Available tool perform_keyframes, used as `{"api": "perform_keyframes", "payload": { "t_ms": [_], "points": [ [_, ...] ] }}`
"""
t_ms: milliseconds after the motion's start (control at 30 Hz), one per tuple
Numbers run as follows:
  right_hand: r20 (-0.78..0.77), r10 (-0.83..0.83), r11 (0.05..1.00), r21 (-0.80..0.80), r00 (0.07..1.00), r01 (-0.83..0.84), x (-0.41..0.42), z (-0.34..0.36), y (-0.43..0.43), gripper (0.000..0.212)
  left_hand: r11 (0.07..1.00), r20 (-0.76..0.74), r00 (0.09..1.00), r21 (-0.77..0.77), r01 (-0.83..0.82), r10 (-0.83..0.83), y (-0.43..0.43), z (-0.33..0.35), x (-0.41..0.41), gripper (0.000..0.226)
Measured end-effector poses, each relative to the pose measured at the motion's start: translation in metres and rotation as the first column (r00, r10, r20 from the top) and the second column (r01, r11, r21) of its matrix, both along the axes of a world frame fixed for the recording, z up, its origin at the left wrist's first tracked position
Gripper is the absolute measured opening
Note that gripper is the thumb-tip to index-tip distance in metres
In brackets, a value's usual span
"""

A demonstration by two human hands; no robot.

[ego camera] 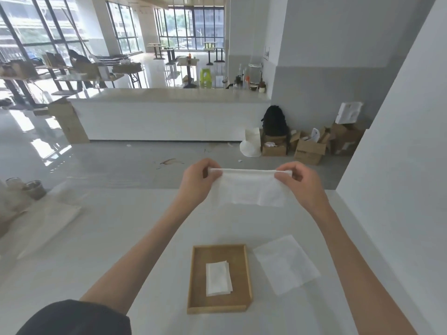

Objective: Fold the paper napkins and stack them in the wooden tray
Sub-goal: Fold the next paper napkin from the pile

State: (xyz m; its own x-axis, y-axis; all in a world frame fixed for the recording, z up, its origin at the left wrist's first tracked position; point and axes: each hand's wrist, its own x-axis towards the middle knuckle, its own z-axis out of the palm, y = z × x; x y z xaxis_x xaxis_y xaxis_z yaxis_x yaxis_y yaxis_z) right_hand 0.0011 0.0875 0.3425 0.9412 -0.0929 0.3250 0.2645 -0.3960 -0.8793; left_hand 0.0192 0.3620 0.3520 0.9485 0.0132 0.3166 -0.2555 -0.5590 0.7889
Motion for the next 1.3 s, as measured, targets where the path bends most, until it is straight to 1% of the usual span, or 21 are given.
{"api": "perform_keyframes", "payload": {
  "t_ms": [100,200,233,300,333,400,467,500,533,567,600,633,667,700,767,800,900,1033,1100,1233,1300],
  "points": [
    [-0.017,-0.017,0.999,-0.029,1.0,0.017,0.001,0.001,-0.001,0.007,1.0,-0.021,1.0,0.003,-0.001,0.001,0.002,-0.002,0.003,0.006],
    [-0.052,-0.012,0.999,-0.034,0.999,0.011,0.007,-0.001,-0.001,0.008,0.999,0.005,1.0,-0.022,-0.028,0.028,0.005,-0.003,0.002,0.007],
    [-0.047,-0.025,0.998,-0.057,0.999,0.022,0.008,0.0,0.0,0.007,0.999,0.003,0.999,-0.03,-0.033,0.033,0.006,-0.002,0.003,0.008],
    [-0.021,-0.024,0.994,-0.109,0.999,0.021,0.011,0.004,0.002,0.003,0.998,-0.022,1.0,-0.056,0.001,-0.003,0.01,0.001,0.003,0.008],
    [-0.011,0.001,0.995,-0.097,1.0,-0.002,0.013,0.009,0.002,0.002,0.994,-0.031,0.999,-0.101,0.042,-0.045,0.012,0.004,0.002,0.006],
    [0.027,0.063,0.998,0.022,0.998,-0.063,0.017,0.022,0.001,0.006,0.976,0.008,0.994,-0.189,0.111,-0.112,0.013,0.011,0.0,0.007],
    [0.052,0.112,0.97,0.209,0.992,-0.121,0.021,0.035,0.005,0.021,0.962,0.08,0.992,-0.246,0.115,-0.098,0.01,0.018,0.0,0.012],
    [0.008,0.148,0.949,0.279,0.989,-0.144,0.024,0.036,0.008,0.031,0.958,0.098,0.993,-0.273,0.093,-0.068,0.008,0.019,0.001,0.013],
    [-0.064,0.195,0.935,0.315,0.979,-0.165,0.026,0.032,0.013,0.04,0.954,0.099,0.994,-0.292,0.064,-0.036,0.005,0.019,0.003,0.013],
    [-0.132,0.247,0.928,0.318,0.96,-0.195,0.027,0.023,0.018,0.043,0.952,0.086,0.996,-0.303,0.032,-0.006,0.002,0.017,0.006,0.013],
    [-0.182,0.27,0.933,0.293,0.945,-0.21,0.029,0.011,0.022,0.039,0.952,0.067,0.998,-0.306,0.004,0.017,0.0,0.014,0.009,0.011],
    [-0.199,0.25,0.944,0.269,0.948,-0.192,0.032,0.002,0.025,0.032,0.954,0.055,0.998,-0.297,-0.022,0.04,-0.001,0.009,0.012,0.01],
    [-0.179,0.199,0.954,0.26,0.964,-0.149,0.035,-0.003,0.027,0.029,0.958,0.058,0.996,-0.281,-0.049,0.067,-0.002,0.004,0.013,0.011],
    [-0.132,0.133,0.964,0.247,0.982,-0.097,0.039,-0.003,0.027,0.029,0.963,0.072,0.993,-0.26,-0.074,0.096,-0.003,0.0,0.014,0.011],
    [-0.003,0.014,0.984,0.176,1.0,-0.013,0.046,0.001,0.026,0.036,0.969,0.116,0.985,-0.225,-0.098,0.126,-0.005,-0.006,0.015,0.011],
    [0.052,-0.017,0.991,0.137,0.999,0.009,0.048,0.004,0.026,0.038,0.973,0.136,0.982,-0.21,-0.098,0.128,-0.006,-0.007,0.016,0.011],
    [0.143,-0.06,0.998,0.033,0.988,0.056,0.051,0.005,0.03,0.038,0.983,0.195,0.974,-0.161,-0.083,0.114,-0.01,-0.007,0.02,0.01],
    [0.18,-0.111,0.99,-0.061,0.977,0.124,0.053,-0.002,0.031,0.034,0.987,0.237,0.967,-0.149,-0.058,0.093,-0.014,-0.011,0.021,0.009],
    [0.179,-0.105,0.992,-0.046,0.978,0.115,0.053,-0.002,0.031,0.03,0.984,0.235,0.967,-0.166,-0.06,0.099,-0.015,-0.014,0.021,0.009],
    [0.146,-0.019,0.992,0.126,0.989,0.0,0.054,0.003,0.029,0.01,0.971,0.189,0.974,-0.223,-0.085,0.128,-0.012,-0.017,0.023,0.01],
    [0.154,0.013,0.985,0.168,0.988,-0.039,0.052,0.005,0.028,0.004,0.969,0.167,0.977,-0.227,-0.096,0.136,-0.01,-0.017,0.023,0.01]
  ]
}}
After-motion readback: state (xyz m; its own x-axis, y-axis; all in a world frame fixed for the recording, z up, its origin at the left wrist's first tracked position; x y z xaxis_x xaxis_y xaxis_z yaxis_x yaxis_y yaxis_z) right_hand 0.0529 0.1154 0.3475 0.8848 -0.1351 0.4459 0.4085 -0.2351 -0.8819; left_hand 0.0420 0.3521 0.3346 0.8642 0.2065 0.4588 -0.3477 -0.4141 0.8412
